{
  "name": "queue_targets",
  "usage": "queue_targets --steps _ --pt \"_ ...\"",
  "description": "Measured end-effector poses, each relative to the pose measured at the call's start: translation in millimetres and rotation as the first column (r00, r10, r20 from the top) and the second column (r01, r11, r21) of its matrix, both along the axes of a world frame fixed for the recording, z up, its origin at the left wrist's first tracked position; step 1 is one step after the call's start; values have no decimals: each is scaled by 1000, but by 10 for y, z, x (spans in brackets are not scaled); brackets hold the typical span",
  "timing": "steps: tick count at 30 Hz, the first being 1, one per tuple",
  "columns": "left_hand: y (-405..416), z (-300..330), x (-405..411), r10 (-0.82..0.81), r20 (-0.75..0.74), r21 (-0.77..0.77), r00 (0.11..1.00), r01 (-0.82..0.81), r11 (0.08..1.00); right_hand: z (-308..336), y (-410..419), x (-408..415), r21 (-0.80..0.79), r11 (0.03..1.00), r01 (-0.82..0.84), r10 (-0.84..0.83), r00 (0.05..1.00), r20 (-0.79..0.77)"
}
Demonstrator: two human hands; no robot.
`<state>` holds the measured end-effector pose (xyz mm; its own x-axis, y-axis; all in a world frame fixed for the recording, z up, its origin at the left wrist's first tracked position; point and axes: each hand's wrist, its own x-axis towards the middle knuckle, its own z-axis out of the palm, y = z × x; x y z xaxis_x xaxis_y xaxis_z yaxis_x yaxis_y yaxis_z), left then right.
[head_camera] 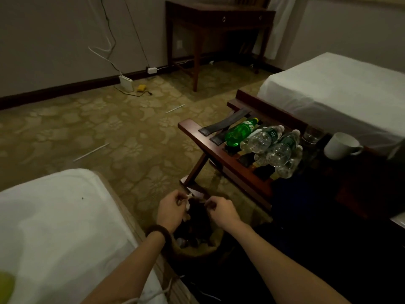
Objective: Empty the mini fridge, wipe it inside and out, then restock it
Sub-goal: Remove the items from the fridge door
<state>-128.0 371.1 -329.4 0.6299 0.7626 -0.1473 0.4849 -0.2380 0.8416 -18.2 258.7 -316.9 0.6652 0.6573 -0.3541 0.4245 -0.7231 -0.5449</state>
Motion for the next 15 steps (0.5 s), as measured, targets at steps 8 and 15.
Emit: queue_targets --steps 8,15 --pt "-44 -41 100 -139 -107 9 985 141 990 -56 -167 151 -7 1000 30 -30 999 -17" --pt "-142 45 189 -226 -192 46 955 238 970 70 -317 191 52 998 48 -48 999 -1"
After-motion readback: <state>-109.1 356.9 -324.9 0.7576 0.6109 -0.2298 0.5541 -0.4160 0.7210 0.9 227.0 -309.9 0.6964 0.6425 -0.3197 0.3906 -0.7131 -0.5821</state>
